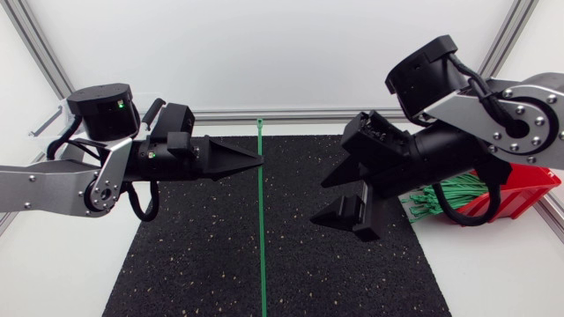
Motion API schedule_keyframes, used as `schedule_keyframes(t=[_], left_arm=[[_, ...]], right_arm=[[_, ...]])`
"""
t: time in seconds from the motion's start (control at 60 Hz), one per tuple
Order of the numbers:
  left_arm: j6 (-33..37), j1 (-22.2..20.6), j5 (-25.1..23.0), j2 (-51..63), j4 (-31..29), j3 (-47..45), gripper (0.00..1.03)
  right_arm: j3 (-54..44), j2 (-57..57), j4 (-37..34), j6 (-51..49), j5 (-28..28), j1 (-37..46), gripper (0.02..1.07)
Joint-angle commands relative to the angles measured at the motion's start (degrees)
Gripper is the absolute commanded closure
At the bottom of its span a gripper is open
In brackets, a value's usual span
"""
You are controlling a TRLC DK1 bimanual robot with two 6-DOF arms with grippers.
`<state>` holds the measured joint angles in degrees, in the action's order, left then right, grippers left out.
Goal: Take a green cable tie from the red box, thread the tail through the head to close it, then place it in the transparent bin on the left.
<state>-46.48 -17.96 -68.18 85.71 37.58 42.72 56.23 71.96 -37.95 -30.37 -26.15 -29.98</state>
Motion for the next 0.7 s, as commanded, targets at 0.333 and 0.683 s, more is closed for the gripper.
schedule_keyframes(t=[0.333,0.683], left_arm=[[3.50,0.90,-2.13,4.20,1.18,2.54,1.00],[8.07,-1.56,-0.90,2.97,2.85,0.96,1.00]], right_arm=[[-1.65,-1.12,-2.74,-10.06,8.57,-8.08,0.07],[0.37,4.76,0.60,-3.03,3.48,-8.08,0.07]])
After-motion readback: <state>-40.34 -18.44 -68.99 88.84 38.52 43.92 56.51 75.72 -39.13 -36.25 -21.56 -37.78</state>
